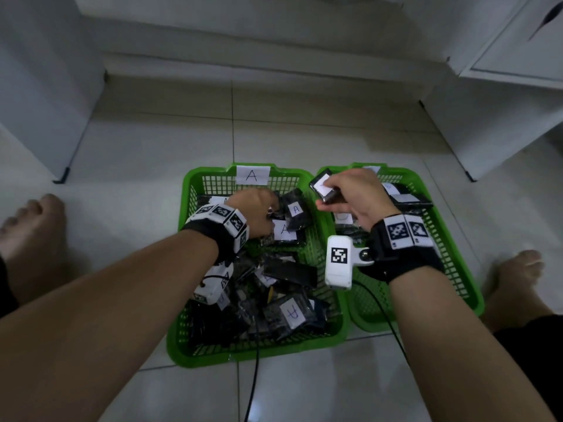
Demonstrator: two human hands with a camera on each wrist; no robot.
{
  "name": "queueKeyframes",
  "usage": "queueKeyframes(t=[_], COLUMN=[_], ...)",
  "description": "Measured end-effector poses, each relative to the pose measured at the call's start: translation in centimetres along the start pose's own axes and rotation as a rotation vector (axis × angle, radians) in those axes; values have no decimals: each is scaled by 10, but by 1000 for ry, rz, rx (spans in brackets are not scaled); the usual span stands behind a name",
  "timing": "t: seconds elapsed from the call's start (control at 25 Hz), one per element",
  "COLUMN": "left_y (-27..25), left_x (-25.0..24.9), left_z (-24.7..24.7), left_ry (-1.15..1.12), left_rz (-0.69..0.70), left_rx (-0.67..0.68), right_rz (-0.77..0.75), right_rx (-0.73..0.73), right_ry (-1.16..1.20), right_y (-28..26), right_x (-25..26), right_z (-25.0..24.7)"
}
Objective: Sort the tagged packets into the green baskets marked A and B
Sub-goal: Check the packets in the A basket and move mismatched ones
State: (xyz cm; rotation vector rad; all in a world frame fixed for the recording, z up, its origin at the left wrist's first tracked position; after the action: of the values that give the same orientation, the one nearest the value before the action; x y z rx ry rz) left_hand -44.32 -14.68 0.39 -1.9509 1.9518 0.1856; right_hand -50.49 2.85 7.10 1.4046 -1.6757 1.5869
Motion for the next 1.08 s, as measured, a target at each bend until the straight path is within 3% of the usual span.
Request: queueKeyframes(t=[0.08, 0.16, 0.24, 0.28, 0.36, 0.44, 0.56, 0.64, 0.88, 1.08], left_y=[-5, -10, -9, -8, -7, -9, -9, -14, -21, -24], left_x=[-11, -14, -15, -11, 7, 16, 2, -2, 0, 9], left_z=[-15, -26, -25, -29, -45, -51, -31, -15, -22, -44], left_ry=[-136, -599, -1086, -1157, -997, -707, -323, -197, -223, -273], left_rz=[4, -76, -174, -193, -238, -255, -159, -100, -8, -25], left_rx=[-120, -166, -123, -156, -265, -266, 13, 134, 62, -84], right_rz=[-17, -65, -142, -172, -271, -455, -564, -595, -674, -603], right_rx=[-12, -34, -24, 12, 53, 25, 89, 163, 178, 205], right_ry=[-15, -103, -116, -92, -185, -650, -1333, -1535, -1612, -1559], right_y=[-1, -2, -6, -8, -9, -12, -20, -23, -27, -21], right_x=[-1, -4, -2, -1, 7, 23, 12, -3, 9, 2], right_z=[-5, 0, 16, 27, 45, 59, 90, 105, 112, 112])
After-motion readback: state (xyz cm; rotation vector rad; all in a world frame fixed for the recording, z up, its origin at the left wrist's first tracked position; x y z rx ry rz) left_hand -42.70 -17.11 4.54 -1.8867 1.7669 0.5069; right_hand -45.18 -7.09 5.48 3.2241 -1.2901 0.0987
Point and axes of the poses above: each hand's wrist, its own y-axis towards the middle knuckle, its own z-axis out of the palm, x = y × z, the point moved 10 cm from there along y, towards the middle knuckle, and after that the axes turned 2 degrees about z, right-handed, at the moved point
